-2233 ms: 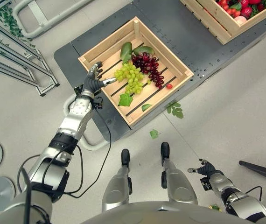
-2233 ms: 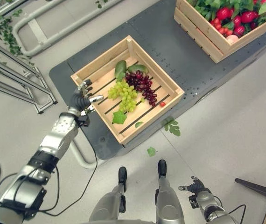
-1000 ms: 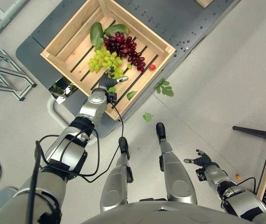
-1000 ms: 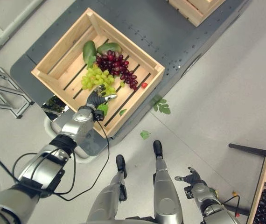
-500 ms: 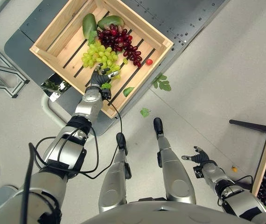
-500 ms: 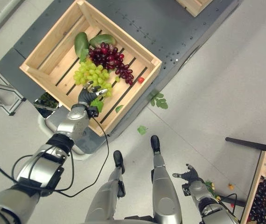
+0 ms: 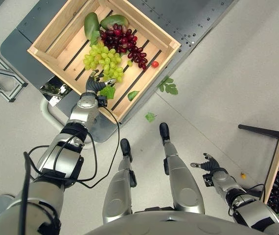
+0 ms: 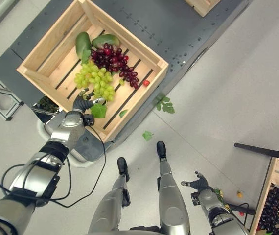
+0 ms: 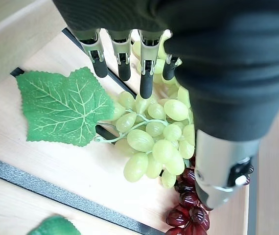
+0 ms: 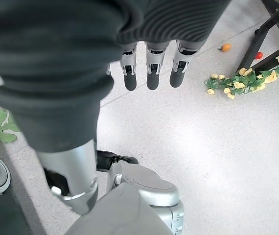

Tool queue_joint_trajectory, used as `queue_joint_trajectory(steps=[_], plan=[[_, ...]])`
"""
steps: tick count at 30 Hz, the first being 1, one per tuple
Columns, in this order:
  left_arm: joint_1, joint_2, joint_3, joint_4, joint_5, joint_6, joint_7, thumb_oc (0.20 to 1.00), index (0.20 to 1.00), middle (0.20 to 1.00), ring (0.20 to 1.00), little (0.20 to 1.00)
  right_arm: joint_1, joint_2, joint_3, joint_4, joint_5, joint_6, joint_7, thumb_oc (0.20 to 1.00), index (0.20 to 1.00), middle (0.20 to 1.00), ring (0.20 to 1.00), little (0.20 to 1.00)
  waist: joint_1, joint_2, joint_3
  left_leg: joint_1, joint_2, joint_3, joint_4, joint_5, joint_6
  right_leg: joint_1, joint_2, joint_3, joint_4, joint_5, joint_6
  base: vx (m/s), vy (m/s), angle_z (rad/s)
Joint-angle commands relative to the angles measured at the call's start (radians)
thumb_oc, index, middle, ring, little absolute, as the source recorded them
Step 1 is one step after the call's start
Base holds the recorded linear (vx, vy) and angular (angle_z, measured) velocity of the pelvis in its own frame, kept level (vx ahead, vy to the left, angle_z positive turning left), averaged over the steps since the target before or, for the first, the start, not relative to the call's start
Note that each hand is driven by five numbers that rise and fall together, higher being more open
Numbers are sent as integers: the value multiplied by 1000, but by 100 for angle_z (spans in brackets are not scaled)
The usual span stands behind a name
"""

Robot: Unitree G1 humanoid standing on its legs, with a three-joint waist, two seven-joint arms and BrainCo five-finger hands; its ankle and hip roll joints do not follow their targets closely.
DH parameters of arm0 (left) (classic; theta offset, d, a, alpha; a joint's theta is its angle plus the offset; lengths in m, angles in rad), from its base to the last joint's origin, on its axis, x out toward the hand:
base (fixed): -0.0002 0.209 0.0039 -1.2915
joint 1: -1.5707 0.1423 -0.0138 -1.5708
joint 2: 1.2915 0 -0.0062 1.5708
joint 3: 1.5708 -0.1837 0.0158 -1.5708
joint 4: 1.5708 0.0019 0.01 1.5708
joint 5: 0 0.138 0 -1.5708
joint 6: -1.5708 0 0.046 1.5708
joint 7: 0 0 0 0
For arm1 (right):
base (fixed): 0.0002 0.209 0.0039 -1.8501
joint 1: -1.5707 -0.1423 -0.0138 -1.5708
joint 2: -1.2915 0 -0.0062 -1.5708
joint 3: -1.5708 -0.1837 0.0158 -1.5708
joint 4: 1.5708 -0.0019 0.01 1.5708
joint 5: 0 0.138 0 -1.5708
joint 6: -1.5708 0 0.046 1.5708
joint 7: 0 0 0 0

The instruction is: Pick up the fruits from the basket on one side to the basket on the other side

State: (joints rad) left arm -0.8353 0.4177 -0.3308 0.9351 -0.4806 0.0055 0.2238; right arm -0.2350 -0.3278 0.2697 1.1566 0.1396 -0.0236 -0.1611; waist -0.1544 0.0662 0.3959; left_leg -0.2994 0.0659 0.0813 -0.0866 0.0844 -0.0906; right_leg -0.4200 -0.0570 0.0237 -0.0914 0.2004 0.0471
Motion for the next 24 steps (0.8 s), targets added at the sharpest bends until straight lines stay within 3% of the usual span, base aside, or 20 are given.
queue_joint_trajectory(steps=[1, 24], plan=[[-67, 74, 18, 91, 57, -11, 23, 1000, 1000, 1000, 1000, 1000, 8, 6, 9, 23, 23, -13, -3, 1000, 1000, 1000, 1000, 1000, 10, -52, -33, -71, -42, -24, -1, 36, -4, -24, -35, 14, 4, -49, 98, 0, 0, 0], [-83, 114, 18, 7, 26, -33, 43, 1000, 1000, 1000, 1000, 1000, 11, 3, 7, 12, 27, -19, -1, 1000, 1000, 1000, 1000, 1000, 19, -65, -18, -85, -47, -27, -1, 42, 4, -37, -32, 23, 4, -44, 98, 0, 0, 0]])
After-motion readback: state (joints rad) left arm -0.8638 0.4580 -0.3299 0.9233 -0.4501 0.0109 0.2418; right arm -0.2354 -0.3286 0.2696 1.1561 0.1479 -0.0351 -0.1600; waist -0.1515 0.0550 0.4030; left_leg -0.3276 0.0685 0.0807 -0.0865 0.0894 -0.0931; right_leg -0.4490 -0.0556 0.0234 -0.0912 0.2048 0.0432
